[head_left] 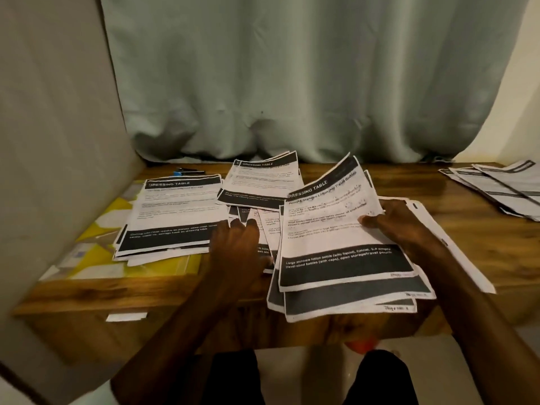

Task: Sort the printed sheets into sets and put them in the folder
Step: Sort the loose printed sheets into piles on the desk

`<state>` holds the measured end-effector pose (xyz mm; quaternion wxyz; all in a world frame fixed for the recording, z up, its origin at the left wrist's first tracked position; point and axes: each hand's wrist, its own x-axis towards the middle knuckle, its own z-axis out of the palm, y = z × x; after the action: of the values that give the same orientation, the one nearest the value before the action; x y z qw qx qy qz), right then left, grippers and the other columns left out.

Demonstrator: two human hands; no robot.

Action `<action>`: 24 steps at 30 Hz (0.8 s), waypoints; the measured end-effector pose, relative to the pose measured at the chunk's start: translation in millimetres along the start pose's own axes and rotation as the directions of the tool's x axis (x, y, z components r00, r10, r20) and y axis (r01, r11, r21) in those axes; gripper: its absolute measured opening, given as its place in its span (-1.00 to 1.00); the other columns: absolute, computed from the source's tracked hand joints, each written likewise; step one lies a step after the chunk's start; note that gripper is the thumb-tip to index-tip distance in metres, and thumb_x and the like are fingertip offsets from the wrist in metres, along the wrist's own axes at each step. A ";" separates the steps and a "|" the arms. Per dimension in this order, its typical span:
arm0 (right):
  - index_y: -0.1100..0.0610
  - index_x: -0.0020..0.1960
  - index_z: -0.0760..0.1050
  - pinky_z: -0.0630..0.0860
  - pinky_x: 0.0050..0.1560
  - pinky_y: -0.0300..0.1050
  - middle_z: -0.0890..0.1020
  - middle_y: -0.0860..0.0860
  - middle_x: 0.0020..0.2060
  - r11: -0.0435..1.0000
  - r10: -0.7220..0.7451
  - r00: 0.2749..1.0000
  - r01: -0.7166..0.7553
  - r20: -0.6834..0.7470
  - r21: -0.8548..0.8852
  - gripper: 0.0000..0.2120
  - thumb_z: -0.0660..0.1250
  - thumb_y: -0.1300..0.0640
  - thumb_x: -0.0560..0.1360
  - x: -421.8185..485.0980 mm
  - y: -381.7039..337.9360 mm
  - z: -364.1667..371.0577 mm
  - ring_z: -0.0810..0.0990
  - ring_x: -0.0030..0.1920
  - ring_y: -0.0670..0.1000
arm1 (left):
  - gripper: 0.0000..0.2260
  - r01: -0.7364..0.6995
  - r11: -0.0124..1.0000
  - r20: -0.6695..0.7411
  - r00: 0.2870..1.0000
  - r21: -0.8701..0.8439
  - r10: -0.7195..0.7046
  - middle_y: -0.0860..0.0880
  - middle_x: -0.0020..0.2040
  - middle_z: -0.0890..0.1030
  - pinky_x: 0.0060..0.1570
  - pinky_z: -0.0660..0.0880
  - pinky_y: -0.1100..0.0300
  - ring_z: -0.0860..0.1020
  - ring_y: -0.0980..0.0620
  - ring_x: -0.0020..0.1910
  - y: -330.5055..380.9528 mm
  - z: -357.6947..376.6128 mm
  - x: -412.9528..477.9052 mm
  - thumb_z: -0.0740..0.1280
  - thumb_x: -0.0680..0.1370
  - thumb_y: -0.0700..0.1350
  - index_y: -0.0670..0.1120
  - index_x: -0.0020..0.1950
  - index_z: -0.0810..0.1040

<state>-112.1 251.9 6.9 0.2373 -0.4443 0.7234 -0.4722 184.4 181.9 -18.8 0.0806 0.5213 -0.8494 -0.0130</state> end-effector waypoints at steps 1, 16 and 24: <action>0.12 0.26 0.57 0.46 -0.19 -0.39 0.63 -0.01 0.12 1.000 -0.006 0.999 0.007 0.034 -0.025 -0.72 0.40 0.27 0.57 -2.9 -0.6 -2.3 0.57 -0.24 -0.20 | -0.28 -0.003 1.000 0.006 1.000 0.021 0.003 -0.11 0.51 0.37 0.49 0.22 -0.07 0.29 -0.16 0.51 -2.2 2.1 -3.5 0.38 0.52 0.30 -0.05 0.53 0.28; 0.18 0.37 0.54 0.50 0.24 -0.01 0.60 0.06 0.32 0.996 0.062 0.997 -0.059 0.045 -0.074 -0.55 0.50 0.16 0.50 -12.9 17.9 9.2 0.59 0.18 0.07 | -0.54 0.042 0.857 0.006 0.999 -0.513 -0.045 -0.04 0.35 0.54 0.19 0.46 0.19 0.53 -0.04 0.29 -1.3 11.3 -7.7 0.43 0.57 0.07 -0.03 0.42 0.44; 0.20 0.37 0.53 0.41 0.08 -0.13 0.59 0.11 0.34 0.999 0.016 0.999 -0.014 0.043 -0.047 -0.59 0.45 0.23 0.54 -14.2 27.9 15.0 0.53 0.03 -0.03 | -0.76 0.335 0.441 0.324 0.940 -0.833 -0.102 -0.14 0.06 0.68 -0.24 0.67 0.12 0.66 -0.03 -0.07 2.1 -10.6 43.4 0.45 0.58 -0.05 -0.20 0.12 0.62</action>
<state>-105.4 261.6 -25.8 0.2459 -0.4546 0.7322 -0.4436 164.9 144.9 -2.7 0.2369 0.5062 -0.6492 -0.5159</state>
